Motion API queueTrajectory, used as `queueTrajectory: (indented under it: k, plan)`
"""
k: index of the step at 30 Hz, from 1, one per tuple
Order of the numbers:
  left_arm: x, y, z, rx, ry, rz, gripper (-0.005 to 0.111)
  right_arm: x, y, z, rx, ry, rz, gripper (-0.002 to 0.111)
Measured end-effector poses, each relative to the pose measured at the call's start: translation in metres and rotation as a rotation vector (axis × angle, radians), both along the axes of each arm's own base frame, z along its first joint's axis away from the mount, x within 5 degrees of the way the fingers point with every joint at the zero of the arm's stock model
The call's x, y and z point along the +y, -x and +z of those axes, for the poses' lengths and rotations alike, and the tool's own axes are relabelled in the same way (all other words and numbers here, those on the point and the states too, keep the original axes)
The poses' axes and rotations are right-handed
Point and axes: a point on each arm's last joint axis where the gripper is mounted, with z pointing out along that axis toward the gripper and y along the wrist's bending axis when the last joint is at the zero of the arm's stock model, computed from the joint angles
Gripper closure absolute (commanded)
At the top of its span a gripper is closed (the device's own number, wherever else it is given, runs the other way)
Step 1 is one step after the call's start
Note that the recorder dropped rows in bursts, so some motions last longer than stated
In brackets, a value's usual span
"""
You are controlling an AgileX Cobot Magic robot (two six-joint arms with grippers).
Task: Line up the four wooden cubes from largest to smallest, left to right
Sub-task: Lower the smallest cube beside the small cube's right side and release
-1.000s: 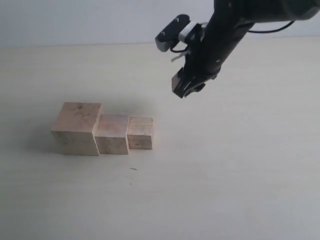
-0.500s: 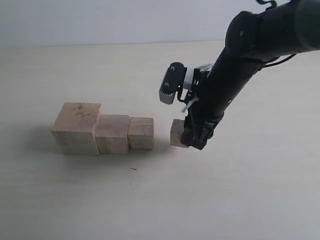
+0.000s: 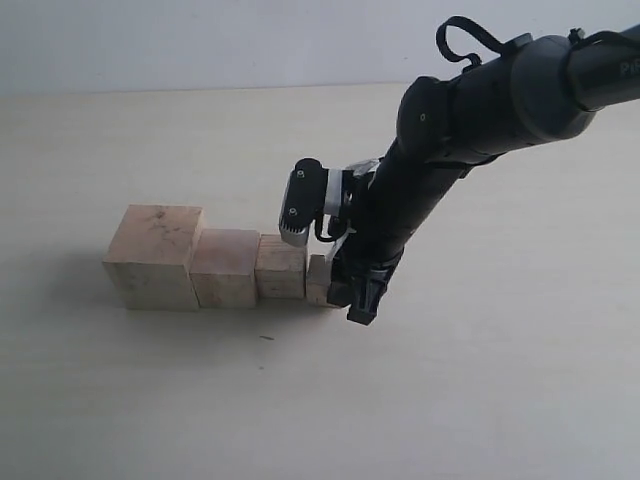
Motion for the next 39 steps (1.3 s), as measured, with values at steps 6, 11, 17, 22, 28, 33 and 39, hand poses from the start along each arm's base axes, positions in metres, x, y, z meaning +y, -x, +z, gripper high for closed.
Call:
queueTrajectory:
  k: [6, 11, 17, 22, 28, 33, 39]
  plan:
    - [0.000, 0.000, 0.000, 0.000, 0.000, 0.000, 0.107, 0.007, -0.008, -0.001, -0.026, -0.012, 0.017, 0.108]
    - [0.000, 0.000, 0.000, 0.000, 0.000, 0.000, 0.107, 0.009, -0.010, -0.001, -0.046, -0.019, 0.048, 0.108]
    - [0.000, 0.000, 0.000, 0.000, 0.000, 0.000, 0.107, 0.010, -0.011, -0.001, -0.081, -0.019, 0.138, 0.108]
    - [0.000, 0.000, 0.000, 0.000, 0.000, 0.000, 0.107, 0.010, -0.011, -0.001, -0.109, -0.019, 0.200, 0.108]
    - [0.000, 0.000, 0.000, 0.000, 0.000, 0.000, 0.107, 0.010, -0.012, -0.001, -0.121, -0.022, 0.207, 0.108]
    - [0.000, 0.000, 0.000, 0.000, 0.000, 0.000, 0.107, 0.011, -0.012, -0.002, -0.119, -0.024, 0.186, 0.108]
    - [0.000, 0.000, 0.000, 0.000, 0.000, 0.000, 0.107, 0.011, -0.013, -0.002, -0.119, -0.030, 0.170, 0.103]
